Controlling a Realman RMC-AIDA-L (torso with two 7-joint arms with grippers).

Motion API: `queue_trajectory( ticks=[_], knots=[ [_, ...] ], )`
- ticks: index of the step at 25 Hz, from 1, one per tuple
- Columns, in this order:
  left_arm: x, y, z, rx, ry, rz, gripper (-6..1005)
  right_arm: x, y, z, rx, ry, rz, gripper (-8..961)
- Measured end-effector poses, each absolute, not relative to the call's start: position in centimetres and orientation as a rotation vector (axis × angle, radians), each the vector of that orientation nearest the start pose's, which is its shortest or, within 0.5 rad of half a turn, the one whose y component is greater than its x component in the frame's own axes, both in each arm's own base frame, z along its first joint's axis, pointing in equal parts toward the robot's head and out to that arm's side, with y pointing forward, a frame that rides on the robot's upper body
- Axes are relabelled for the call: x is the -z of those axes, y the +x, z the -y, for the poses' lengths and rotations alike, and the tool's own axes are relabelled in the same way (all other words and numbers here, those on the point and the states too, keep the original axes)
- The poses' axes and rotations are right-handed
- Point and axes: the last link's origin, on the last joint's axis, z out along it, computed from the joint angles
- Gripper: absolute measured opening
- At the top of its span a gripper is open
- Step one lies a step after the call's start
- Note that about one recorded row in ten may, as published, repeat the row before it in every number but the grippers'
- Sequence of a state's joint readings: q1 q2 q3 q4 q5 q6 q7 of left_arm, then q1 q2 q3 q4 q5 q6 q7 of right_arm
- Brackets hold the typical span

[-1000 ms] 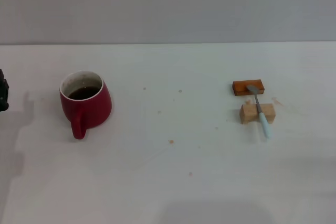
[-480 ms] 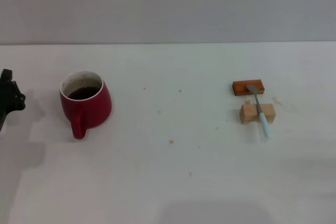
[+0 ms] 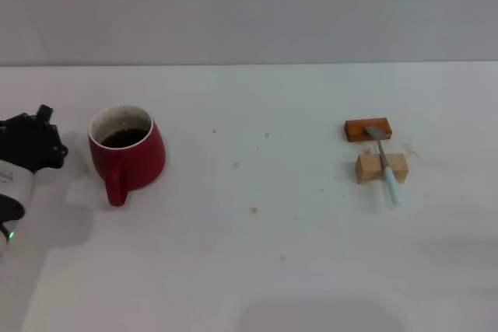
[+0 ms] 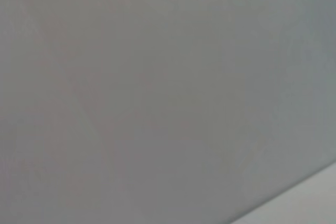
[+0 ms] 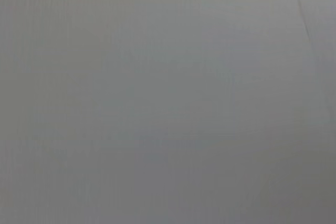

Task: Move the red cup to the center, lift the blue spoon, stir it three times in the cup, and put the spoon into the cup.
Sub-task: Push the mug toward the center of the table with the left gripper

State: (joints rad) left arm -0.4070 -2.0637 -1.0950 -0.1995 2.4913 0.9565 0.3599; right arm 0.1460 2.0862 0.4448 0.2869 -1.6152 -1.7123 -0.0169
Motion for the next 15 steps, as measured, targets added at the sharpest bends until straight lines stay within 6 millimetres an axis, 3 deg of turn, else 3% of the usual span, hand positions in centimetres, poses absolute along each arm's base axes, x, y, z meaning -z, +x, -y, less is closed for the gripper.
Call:
queue_trajectory(
  ticks=[15],
  knots=[
    [2.8, -35.2, -34.3, 0.064, -1.802, 0.155, 2, -3.1, 35.5, -20.9, -0.752, -1.066, -0.405, 755]
  ],
)
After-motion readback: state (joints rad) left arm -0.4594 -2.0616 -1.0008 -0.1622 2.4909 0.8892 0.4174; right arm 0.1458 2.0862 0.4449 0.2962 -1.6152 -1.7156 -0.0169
